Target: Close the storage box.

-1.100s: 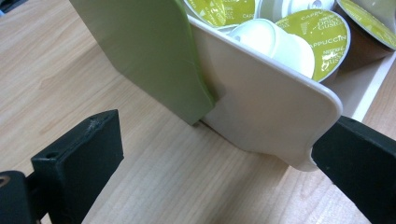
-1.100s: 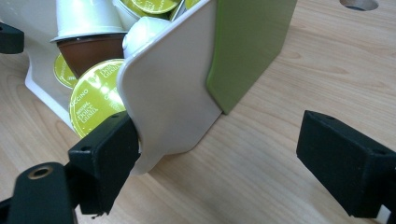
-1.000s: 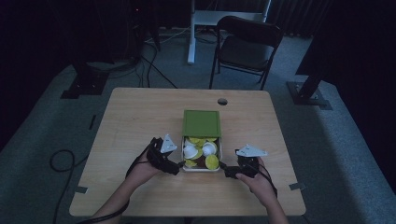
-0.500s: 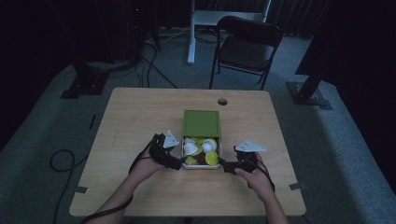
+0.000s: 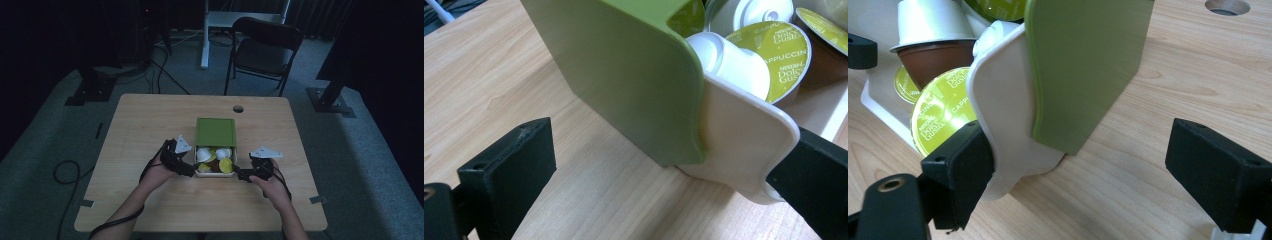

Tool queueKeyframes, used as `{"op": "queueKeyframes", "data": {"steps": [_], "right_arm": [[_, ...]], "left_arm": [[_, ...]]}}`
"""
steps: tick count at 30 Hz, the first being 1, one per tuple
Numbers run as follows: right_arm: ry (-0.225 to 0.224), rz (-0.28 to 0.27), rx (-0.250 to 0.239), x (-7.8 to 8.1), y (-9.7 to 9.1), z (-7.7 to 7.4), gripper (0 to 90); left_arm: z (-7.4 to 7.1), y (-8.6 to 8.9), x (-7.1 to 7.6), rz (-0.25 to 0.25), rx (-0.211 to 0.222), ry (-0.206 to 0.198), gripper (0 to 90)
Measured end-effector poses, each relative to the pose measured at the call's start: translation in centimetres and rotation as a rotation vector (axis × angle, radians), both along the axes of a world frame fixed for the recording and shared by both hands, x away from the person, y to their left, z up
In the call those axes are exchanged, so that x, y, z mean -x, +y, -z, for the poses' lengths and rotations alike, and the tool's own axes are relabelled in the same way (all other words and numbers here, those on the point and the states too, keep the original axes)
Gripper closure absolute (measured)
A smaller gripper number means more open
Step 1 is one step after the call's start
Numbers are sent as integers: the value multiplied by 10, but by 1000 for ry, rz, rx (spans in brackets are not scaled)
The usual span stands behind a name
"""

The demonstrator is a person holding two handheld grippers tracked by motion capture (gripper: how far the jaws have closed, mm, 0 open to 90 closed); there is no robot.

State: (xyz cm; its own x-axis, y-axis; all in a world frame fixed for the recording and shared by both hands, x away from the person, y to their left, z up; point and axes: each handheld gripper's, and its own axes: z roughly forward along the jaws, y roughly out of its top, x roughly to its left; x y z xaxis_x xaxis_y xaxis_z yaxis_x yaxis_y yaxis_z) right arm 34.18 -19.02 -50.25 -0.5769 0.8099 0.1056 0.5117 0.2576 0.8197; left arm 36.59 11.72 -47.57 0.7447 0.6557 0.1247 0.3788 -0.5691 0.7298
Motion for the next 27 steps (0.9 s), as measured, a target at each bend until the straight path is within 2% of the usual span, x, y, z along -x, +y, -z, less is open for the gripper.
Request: {"op": "queueKeyframes", "data": {"steps": [27], "right_arm": [[17,31,-6,-21,4,2,124]], "left_arm": [[-2,-5,-17,-26,-33,-15,23]]}}
